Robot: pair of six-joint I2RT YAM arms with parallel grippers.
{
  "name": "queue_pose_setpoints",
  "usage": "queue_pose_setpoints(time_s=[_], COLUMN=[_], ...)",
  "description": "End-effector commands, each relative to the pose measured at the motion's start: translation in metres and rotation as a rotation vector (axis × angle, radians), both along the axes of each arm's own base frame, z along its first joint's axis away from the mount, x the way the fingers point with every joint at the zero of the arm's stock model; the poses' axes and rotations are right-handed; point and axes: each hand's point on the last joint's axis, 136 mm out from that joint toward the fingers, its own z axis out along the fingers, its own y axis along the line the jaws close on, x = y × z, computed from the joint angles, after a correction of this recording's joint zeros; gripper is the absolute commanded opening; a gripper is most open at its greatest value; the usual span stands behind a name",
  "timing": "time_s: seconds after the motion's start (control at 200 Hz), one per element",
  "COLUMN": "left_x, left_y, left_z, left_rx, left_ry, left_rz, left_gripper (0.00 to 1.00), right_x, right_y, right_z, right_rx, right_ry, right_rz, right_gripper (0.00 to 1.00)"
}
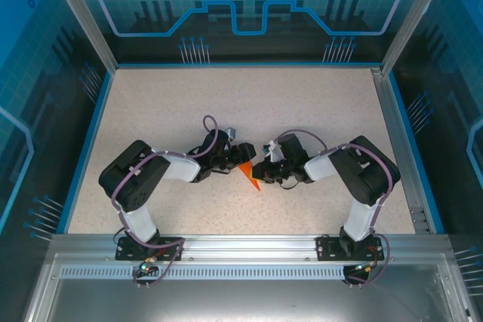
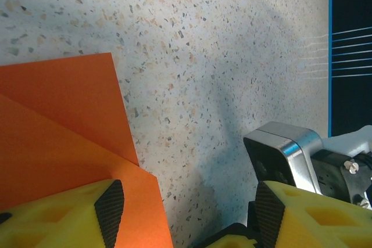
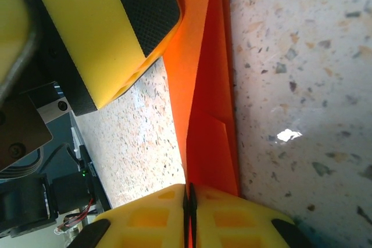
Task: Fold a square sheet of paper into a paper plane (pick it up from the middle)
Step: Fold the wing for the fifth time at the center of the table.
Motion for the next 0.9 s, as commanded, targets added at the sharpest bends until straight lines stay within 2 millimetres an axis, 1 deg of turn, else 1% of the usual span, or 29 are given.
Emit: queue_pose_setpoints(time_s=[0.0,0.185,0.25,0.415,0.5,0.665,0.815,0.895], left_x=[-0.008,-0.009,-0.01,-0.01,-0.01,-0.011,-0.011,-0.012], left_y=[0.024,0.025,0.026,0.026,0.026,0.027,0.027,0.027], left_z=[-0.041,-0.041,-0.041,-0.041,-0.041,-0.04,-0.039,-0.039], left_rx=[0.102,0.109,0.109,0.111,0.112,0.118,0.119,0.122], left_ry=[0.087,0.087,0.088,0.092,0.092,0.092,0.091,0.092], left_rz=[0.047,0.042,0.041,0.042,0.04,0.042,0.04,0.038], left_gripper=[0.65,0.64,0.63,0.63,0.63,0.62,0.62,0.62], right_x=[-0.012,-0.02,-0.021,-0.025,-0.026,-0.028,-0.03,-0.032], right_y=[-0.026,-0.031,-0.03,-0.03,-0.031,-0.033,-0.036,-0.039], right_z=[-0.032,-0.031,-0.029,-0.027,-0.025,-0.016,-0.022,-0.029], right_rx=[-0.167,-0.184,-0.175,-0.176,-0.181,-0.184,-0.207,-0.231], right_ry=[0.056,0.071,0.067,0.071,0.071,0.047,0.062,0.077], right_rz=[-0.045,-0.036,-0.026,-0.008,-0.008,0.005,0.015,0.009], right_gripper=[0.12,0.11,0.08,0.06,0.09,0.09,0.06,0.05])
